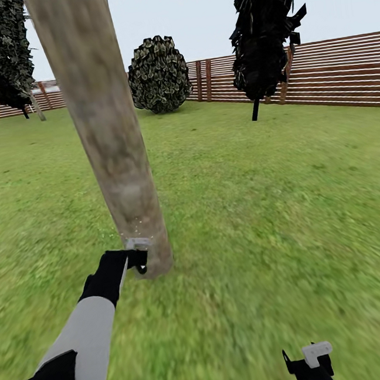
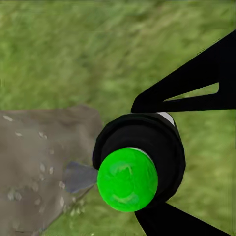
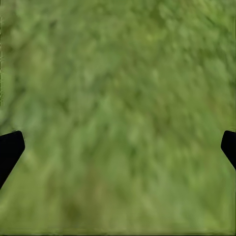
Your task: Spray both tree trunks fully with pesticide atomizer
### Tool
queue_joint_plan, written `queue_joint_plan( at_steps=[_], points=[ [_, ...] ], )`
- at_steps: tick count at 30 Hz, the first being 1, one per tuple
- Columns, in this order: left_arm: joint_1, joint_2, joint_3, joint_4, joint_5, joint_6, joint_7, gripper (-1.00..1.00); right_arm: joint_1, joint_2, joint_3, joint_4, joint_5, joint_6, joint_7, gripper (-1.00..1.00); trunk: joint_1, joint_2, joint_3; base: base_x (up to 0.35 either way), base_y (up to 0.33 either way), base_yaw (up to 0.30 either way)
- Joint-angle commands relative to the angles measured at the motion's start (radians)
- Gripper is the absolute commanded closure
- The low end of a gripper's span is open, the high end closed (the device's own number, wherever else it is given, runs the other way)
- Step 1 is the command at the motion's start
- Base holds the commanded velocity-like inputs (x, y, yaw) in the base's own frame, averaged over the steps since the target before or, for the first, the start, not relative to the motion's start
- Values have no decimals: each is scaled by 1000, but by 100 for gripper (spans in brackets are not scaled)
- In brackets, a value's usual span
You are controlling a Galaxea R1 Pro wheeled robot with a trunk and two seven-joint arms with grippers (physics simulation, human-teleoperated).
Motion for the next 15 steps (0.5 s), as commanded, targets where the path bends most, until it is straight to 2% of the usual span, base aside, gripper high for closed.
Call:
queue_joint_plan(
  at_steps=[1, 3, 7, 9, 13, 15],
  points=[
    [1, 2, 1, -10, 1, 0, -1, 100, 0, 0, 0, 0, 0, 0, 0, -100, 0, 0, 0, -239, 0, 0],
    [9, 13, 3, -86, 1, 17, -2, 100, 0, 0, 0, 0, 0, 0, 0, -100, 0, 0, 0, -315, 0, 0],
    [12, 43, 2, -167, 2, 100, -12, 100, 0, 0, 0, 0, 0, 0, 0, -100, 0, 0, 0, -292, 0, 0],
    [12, 42, -5, -188, 1, 118, -49, 100, 0, 0, 0, 0, 0, 0, 0, -100, 0, 0, 0, -66, 0, 0],
    [-7, 27, -9, -185, 3, 128, -85, 100, 0, 0, 0, 0, 0, 0, 0, -100, 0, 0, 0, -14, 0, 0],
    [-25, 35, -9, -183, 4, 136, -116, 100, 0, 0, 0, 0, 0, 0, 0, -100, 0, 0, 0, -2, 0, 0]
  ],
)
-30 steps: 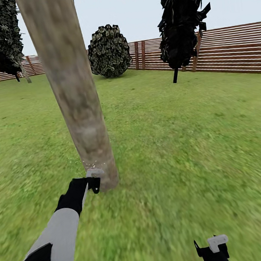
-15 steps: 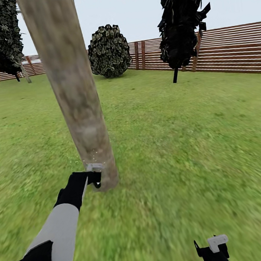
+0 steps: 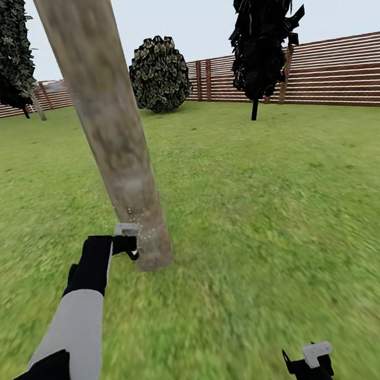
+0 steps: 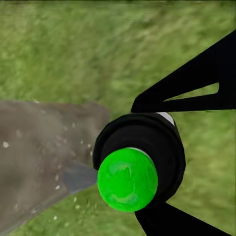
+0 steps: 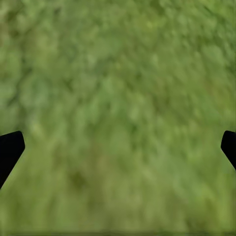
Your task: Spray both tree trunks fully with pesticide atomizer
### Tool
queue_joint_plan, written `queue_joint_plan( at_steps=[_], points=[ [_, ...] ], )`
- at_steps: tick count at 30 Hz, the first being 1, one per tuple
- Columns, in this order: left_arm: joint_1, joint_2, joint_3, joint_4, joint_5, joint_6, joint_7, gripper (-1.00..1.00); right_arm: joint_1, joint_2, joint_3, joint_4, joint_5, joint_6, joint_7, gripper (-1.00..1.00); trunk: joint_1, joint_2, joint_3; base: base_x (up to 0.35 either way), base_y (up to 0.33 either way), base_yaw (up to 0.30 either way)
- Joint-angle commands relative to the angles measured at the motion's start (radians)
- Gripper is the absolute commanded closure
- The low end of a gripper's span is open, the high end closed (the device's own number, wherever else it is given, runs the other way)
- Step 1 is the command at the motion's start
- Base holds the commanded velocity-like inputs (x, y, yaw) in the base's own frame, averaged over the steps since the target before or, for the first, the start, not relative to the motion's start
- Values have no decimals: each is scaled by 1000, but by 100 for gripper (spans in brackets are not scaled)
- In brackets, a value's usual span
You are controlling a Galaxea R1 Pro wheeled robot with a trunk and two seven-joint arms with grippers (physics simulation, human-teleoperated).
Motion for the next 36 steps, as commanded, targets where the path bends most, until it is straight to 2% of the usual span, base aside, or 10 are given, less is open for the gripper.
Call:
queue_joint_plan(
  at_steps=[1, 2, 3, 4, 6, 8, 10, 12, 21, 36],
  points=[
    [-6, 13, 0, 1, -4, 3, -31, 100, 0, 0, 0, 0, 0, 0, 0, -100, 0, 0, 0, 0, 0, 0],
    [-9, 73, 2, 2, -6, 5, -72, 100, 0, 0, 0, 0, 0, 0, 0, -100, 0, 0, 0, 0, 0, 0],
    [-5, 185, 5, 1, -2, 6, -92, 100, 0, 0, 0, 0, 0, 0, 0, -100, 0, 0, 0, 0, 0, 0],
    [-2, 191, 1, -1, -4, 6, -93, 100, 0, 0, 0, 0, 0, 0, 0, -100, 0, 0, 0, 0, 0, 0],
    [0, 184, -1, -5, -5, 6, -93, 100, 0, 0, 0, 0, 0, 0, 0, -100, 0, 0, 0, 0, 0, 0],
    [0, 141, -2, -6, -7, 6, -92, 100, 0, 0, 0, 0, 0, 0, 0, -100, 0, 0, 0, 0, 0, 0],
    [1, 112, -3, -10, -10, 6, -92, 100, 0, 0, 0, 0, 0, 0, 0, -100, 0, 0, 0, 0, 0, 11],
    [2, 101, -4, -14, -11, 6, -92, 100, 0, 0, 0, 0, 0, 0, 0, -100, 0, 0, 0, 0, 0, 141],
    [8, 126, -6, -13, -16, 2, -88, 100, 0, 0, 1, 0, 0, 0, 0, -100, 0, 0, 0, 23, -67, 206],
    [28, 114, -2, 1, -16, 1, -79, 100, 0, 0, 2, 1, 1, 0, 1, -100, 0, 0, 0, 27, -265, 3]
  ],
)
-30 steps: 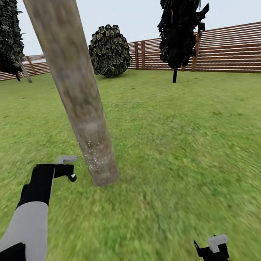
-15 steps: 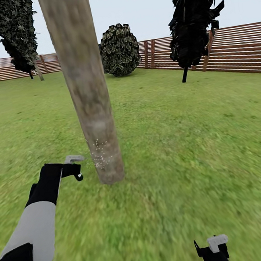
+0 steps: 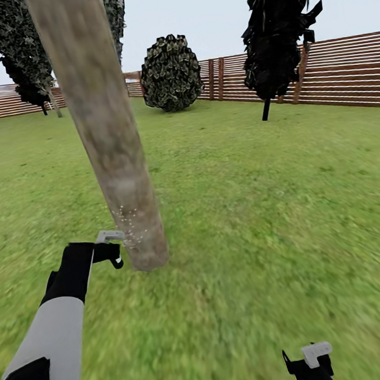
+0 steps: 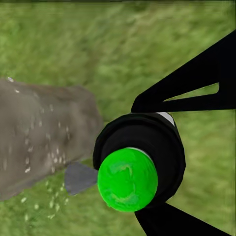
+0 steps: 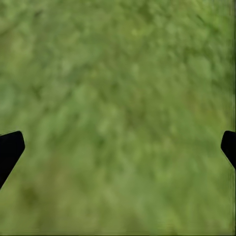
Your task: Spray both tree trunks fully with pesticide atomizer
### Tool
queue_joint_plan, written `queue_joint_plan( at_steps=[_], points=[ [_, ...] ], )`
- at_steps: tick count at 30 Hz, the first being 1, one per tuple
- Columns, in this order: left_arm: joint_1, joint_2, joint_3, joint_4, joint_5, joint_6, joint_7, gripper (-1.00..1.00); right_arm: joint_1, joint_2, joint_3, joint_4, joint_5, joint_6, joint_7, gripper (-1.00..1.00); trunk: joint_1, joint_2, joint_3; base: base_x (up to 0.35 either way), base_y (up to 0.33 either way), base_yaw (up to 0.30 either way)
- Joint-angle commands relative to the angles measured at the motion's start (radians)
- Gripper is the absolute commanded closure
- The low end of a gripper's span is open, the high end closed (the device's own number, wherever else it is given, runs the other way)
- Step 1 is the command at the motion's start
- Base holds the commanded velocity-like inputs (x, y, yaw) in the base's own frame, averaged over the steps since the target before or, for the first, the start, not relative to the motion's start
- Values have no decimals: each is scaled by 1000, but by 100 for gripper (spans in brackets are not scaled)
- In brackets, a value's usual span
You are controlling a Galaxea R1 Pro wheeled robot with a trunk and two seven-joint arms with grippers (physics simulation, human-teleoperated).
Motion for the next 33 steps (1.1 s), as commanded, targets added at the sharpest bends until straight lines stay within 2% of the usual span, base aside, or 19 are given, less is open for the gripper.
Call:
queue_joint_plan(
  at_steps=[1, 5, 15, 28, 33],
  points=[
    [0, 0, 0, 0, 1, 0, 10, 100, 0, 0, 0, 0, 0, 0, 0, -100, 0, 0, 0, 0, -271, 0],
    [1, -1, 1, 0, 3, 0, 44, 100, 0, 0, 0, 0, 0, 0, 0, -100, 0, 0, 0, 0, -270, 0],
    [0, 0, 2, -2, 2, 0, 48, 100, 0, 0, 0, -1, -1, 0, -1, -100, 0, 0, 0, 0, -271, 3],
    [2, 0, 1, 1, 1, 0, 49, 100, 0, 2, 0, 0, 0, 0, 0, -100, 0, 0, 0, 21, -270, 248],
    [2, 6, 6, 1, 1, 0, 72, 100, 0, 0, 0, -1, 0, 0, 0, -100, 0, 0, 0, 133, -270, 46]
  ],
)
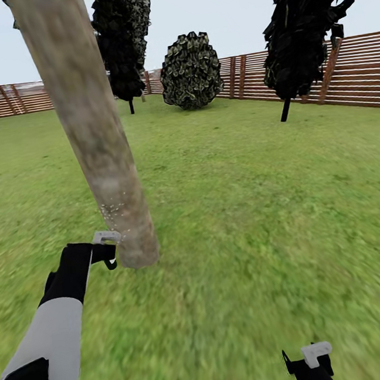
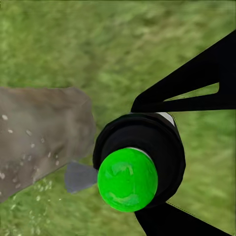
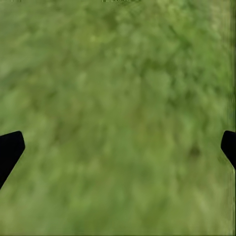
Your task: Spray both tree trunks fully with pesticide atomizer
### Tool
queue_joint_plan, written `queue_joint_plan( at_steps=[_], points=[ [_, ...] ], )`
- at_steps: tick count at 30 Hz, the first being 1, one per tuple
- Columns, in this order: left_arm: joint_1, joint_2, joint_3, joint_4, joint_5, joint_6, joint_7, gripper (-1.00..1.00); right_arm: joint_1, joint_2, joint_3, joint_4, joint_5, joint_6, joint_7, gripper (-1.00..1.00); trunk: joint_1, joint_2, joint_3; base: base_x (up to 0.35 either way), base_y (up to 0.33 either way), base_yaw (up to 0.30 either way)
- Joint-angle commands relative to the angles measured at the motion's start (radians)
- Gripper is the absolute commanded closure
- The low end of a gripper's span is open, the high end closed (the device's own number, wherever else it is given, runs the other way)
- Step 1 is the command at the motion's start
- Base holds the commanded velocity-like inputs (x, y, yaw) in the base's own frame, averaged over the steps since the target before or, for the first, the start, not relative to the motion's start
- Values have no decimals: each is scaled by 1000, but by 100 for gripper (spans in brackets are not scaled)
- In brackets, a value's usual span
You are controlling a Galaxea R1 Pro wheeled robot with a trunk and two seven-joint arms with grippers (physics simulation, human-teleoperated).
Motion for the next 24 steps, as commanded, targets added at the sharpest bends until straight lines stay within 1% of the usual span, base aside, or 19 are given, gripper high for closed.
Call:
queue_joint_plan(
  at_steps=[1, 3, 7, 11, 14, 17, 21, 24],
  points=[
    [2, 2, 0, 0, 4, 1, 30, 100, 0, 0, 0, 0, 0, 0, 0, -100, 0, 0, 0, 142, -270, 1],
    [2, 2, -1, 0, 4, 1, 35, 100, 0, 0, 0, 0, 0, 0, -1, -100, 0, 0, 0, 142, -270, 115],
    [3, 2, -1, 0, 3, 1, 35, 100, 0, 0, 0, 0, 0, 0, -1, -100, 0, 0, 0, 106, -270, 253],
    [13, 3, 2, -1, 2, 1, 36, 100, 0, 0, 0, 0, 0, 0, -1, -100, 0, 0, 0, 18, -270, 276],
    [16, 10, 5, 0, 2, 1, 36, 100, 0, 0, 0, 0, 0, 0, 0, -100, 0, 0, 0, 2, -270, 248],
    [26, 15, 5, 0, 1, 1, 37, 100, 0, 0, 0, 0, -1, 0, -1, -100, 0, 0, 0, 0, -270, 65],
    [29, 11, -3, -1, 1, 1, 41, 100, 0, 0, 0, 0, -1, 0, -1, -100, 0, 0, 0, 34, -270, 3],
    [29, 11, -4, 0, 3, 1, 101, 100, 0, 0, 0, 0, -1, -1, -1, -100, 0, 0, 0, 77, -270, 0]
  ],
)
